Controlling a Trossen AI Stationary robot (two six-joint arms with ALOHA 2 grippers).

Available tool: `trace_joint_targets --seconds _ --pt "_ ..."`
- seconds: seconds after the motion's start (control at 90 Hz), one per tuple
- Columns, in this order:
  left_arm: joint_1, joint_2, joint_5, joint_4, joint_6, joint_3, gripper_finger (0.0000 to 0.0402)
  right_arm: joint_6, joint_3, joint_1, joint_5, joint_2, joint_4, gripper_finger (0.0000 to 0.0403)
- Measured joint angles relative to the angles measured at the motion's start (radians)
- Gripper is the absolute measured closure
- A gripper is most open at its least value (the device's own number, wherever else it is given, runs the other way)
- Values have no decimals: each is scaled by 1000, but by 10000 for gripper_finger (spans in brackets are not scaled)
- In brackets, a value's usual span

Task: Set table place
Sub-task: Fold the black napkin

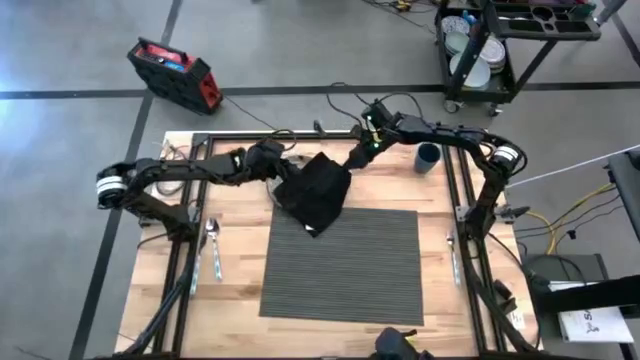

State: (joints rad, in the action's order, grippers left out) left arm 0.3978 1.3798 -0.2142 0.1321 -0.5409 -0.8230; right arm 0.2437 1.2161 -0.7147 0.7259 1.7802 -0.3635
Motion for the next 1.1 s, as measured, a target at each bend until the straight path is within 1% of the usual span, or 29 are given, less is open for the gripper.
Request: trace_joint_targets --seconds 0.078,0.111,0.289,0.433,0.511,0.567,0.733,0.789,0.878,0.956,1.1 --pt "0 13 27 -4 -1 0 264 -42 0 -9 -79 2 -38 111" --pt "0 20 34 -4 -2 0 267 -59 -1 -13 -94 7 -50 115" --pt "-4 67 106 -9 -32 0 276 -117 -6 -24 -94 50 -105 135" --pt "-12 104 189 -29 -54 0 283 -129 -6 -23 -88 98 -114 147" --pt "-23 113 225 -33 -54 0 285 -132 -5 -22 -47 122 -111 152" --pt "-33 114 229 -34 -54 0 286 -132 -4 -21 -26 143 -109 155" --pt "-60 113 229 -35 -54 0 281 -123 -4 -21 -18 206 -103 160" --pt "-69 113 229 -35 -55 0 279 -111 -2 -20 -1 222 -98 158" --pt "-80 113 228 -35 -55 0 276 -99 10 -13 2 226 -95 153" --pt "-85 113 227 -35 -55 0 274 -54 15 -2 16 228 -65 150" --pt "-90 113 228 -34 -53 0 278 1 22 31 27 228 -39 153"
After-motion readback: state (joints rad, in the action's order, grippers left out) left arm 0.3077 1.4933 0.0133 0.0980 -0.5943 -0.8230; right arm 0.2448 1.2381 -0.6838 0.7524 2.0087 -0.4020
